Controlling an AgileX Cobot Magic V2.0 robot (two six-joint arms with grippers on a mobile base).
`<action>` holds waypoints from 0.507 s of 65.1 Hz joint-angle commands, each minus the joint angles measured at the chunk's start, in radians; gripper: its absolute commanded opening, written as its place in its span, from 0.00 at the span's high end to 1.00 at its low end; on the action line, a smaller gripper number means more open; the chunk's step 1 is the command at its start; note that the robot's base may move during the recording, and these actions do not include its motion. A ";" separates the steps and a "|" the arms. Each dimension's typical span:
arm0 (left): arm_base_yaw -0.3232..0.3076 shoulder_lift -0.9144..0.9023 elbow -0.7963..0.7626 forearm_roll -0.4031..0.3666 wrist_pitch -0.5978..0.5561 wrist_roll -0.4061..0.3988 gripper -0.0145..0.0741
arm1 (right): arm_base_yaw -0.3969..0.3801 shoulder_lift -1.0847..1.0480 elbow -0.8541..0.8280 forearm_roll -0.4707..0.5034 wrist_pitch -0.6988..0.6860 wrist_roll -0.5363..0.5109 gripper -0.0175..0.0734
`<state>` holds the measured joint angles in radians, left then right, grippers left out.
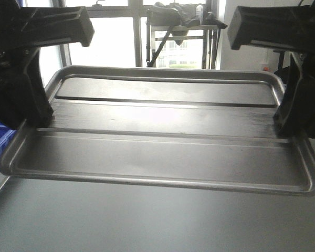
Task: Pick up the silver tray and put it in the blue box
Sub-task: 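Hold the tray level in both grippers while the base drives to the blue crates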
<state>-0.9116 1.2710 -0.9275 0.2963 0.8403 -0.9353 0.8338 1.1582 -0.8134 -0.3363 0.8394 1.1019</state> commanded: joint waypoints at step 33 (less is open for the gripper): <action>0.005 -0.026 -0.031 0.036 -0.006 -0.004 0.85 | -0.002 -0.023 -0.029 -0.046 0.002 -0.017 0.73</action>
<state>-0.9116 1.2710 -0.9275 0.2963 0.8403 -0.9353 0.8338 1.1582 -0.8134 -0.3363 0.8394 1.1019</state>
